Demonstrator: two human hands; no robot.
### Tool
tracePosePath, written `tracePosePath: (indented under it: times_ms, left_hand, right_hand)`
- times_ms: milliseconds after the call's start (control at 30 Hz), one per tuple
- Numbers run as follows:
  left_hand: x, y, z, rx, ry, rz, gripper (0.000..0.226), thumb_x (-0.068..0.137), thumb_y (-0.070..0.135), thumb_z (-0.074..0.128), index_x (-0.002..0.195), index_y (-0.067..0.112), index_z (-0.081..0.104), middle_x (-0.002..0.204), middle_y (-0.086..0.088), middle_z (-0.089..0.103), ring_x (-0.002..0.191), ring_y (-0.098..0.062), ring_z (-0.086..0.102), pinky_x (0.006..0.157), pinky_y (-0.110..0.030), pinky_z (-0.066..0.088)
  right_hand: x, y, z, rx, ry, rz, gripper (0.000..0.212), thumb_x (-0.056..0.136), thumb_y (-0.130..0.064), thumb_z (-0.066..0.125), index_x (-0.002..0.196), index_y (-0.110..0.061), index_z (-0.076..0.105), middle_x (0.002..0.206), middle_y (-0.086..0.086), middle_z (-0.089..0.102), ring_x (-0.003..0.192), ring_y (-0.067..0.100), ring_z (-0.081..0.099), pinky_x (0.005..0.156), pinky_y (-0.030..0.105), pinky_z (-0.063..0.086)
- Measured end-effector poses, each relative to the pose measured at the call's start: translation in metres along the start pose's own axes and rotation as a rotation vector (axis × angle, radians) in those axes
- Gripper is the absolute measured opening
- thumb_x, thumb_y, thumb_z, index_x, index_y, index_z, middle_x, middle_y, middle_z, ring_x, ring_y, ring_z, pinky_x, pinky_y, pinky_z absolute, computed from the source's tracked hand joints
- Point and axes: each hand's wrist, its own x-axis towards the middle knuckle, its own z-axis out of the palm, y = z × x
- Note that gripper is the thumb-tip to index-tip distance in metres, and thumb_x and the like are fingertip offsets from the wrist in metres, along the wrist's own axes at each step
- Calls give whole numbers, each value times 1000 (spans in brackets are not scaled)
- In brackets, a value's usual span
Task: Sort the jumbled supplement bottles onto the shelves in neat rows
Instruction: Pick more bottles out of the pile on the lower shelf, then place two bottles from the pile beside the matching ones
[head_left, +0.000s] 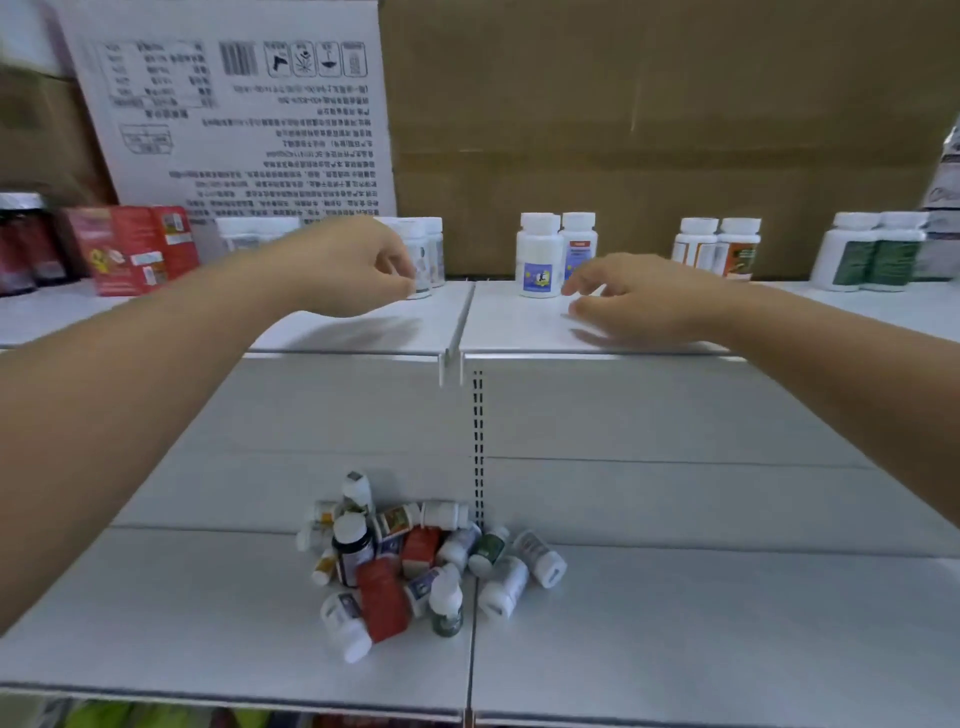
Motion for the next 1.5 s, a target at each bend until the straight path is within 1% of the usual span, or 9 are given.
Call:
tracePosePath:
  times_ms: [133,367,733,933,1067,1233,1333,1400,1500]
  left_hand:
    - [-49,-31,-20,-1,48,-2,16,94,29,57,104,25,69,101,3,68,96,-19,62,87,-31,48]
    - [-159,-99,-22,34,222,10,20,93,28,59,109,21,68,93,4,64,85,-18,61,81,-35,49]
    - [-281,-214,90,-85,31,-291,25,93,31,58,113,20,68,104,0,67,95,-24,63,83,-35,49]
    - [-271,-237,173,-277,-19,-437,27,92,30,59,115,19,68,106,0,67,95,-21,63,87,-35,50]
    - [-234,-244,234,-410,-86,-493,28,93,29,59,117,17,67,108,-1,67,99,-21,62,89,-32,49]
    - [-178,-266,311,-484,-207,-554,32,94,32,57,121,15,64,119,-3,66,109,-20,60,91,-28,45]
    - [-148,-277,356,-515,-271,-608,39,96,35,54,126,11,61,125,-5,63,113,-22,59,89,-27,42]
    - [-129,-283,382,-518,-307,-631,45,96,36,53,123,1,61,121,-17,64,111,-29,60,90,-35,46]
    - [-106,-286,415,-519,-368,-634,47,93,38,56,85,-7,64,85,-27,61,79,-33,62,71,-38,46]
  right_hand:
    - [-21,-53,10,5,42,-32,37,94,-41,51,129,-29,55,128,-6,57,114,17,53,88,30,42]
    - [-74,-146,44,8,187,-97,35,92,-40,50,123,-25,60,121,2,60,107,21,57,90,36,47]
    - [-119,-218,191,184,10,68,37,95,-37,47,128,-23,56,132,3,55,111,25,55,92,40,47]
    - [-104,-224,276,339,-63,188,31,91,-36,51,117,-25,64,116,1,60,105,23,58,88,42,49]
    - [-73,-218,332,447,-105,255,25,90,-32,56,113,-24,64,107,-2,60,99,19,57,79,32,46]
    - [-34,-206,407,363,-189,264,23,82,-32,57,100,-18,60,97,5,60,92,27,58,66,32,42]
    - [-19,-196,453,241,-199,216,43,74,-45,54,109,-20,61,108,5,59,107,30,54,84,36,47]
    - [-10,-192,474,130,-207,203,57,77,-50,60,126,-22,54,125,6,51,122,31,45,104,38,38]
    - [-3,-193,498,1,-214,212,67,76,-56,63,131,-21,50,131,7,43,123,31,40,110,39,29]
